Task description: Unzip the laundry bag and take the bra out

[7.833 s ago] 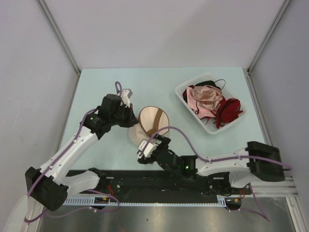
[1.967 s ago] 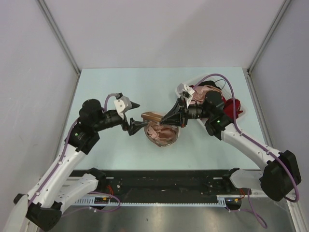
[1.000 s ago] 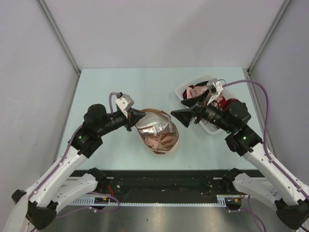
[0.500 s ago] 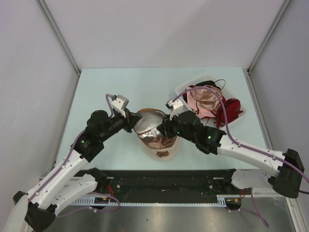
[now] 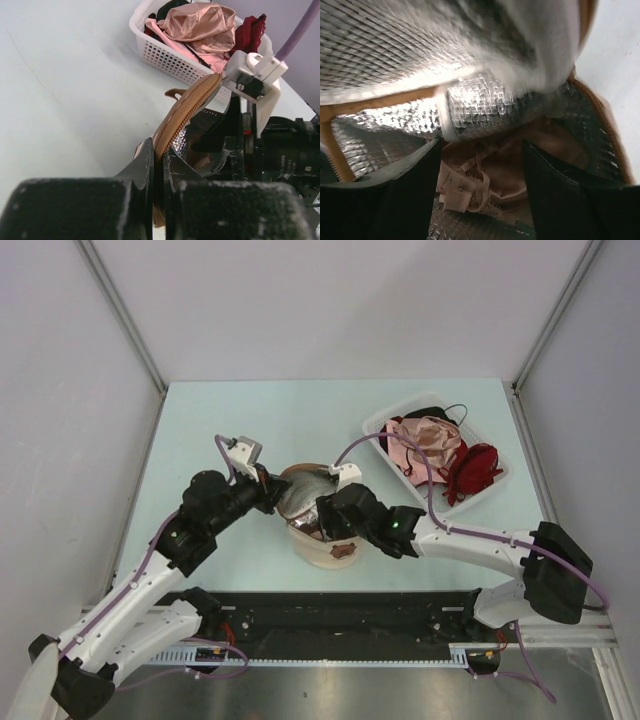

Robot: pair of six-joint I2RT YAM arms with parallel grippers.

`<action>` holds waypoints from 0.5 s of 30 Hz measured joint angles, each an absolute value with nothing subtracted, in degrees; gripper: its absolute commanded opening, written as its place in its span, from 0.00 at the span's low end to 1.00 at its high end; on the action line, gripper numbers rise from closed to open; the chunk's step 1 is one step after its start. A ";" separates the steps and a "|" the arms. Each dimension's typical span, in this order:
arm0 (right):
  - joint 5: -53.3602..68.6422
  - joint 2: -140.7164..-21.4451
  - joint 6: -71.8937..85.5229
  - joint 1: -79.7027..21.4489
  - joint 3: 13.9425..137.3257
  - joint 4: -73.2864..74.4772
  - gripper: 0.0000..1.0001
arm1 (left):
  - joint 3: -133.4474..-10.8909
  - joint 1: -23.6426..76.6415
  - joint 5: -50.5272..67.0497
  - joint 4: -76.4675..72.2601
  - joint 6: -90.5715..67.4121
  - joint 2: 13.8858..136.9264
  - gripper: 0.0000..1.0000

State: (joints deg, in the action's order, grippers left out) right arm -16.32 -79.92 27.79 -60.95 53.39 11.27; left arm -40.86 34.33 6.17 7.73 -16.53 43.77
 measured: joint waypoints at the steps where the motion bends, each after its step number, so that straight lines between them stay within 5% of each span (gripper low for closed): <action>1: -16.73 -80.53 28.10 -61.12 53.39 11.35 0.77 | -40.77 34.35 6.17 7.70 -16.67 43.77 0.01; 5: -18.68 -82.08 29.52 -61.45 53.41 11.73 0.84 | -40.10 34.35 6.15 7.68 -17.28 43.77 0.00; 9: -20.10 -83.92 30.74 -61.60 54.15 12.19 0.72 | -39.75 34.35 6.22 7.64 -18.00 43.77 0.00; 15: -22.02 -89.91 31.33 -63.42 54.76 9.98 0.70 | -38.20 34.35 6.48 6.98 -19.03 43.77 0.00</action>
State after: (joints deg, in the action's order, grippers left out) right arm -22.02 -89.91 31.33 -63.42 54.76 9.98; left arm -38.20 34.35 6.48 6.98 -19.03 43.77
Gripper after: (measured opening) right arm 0.704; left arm 0.055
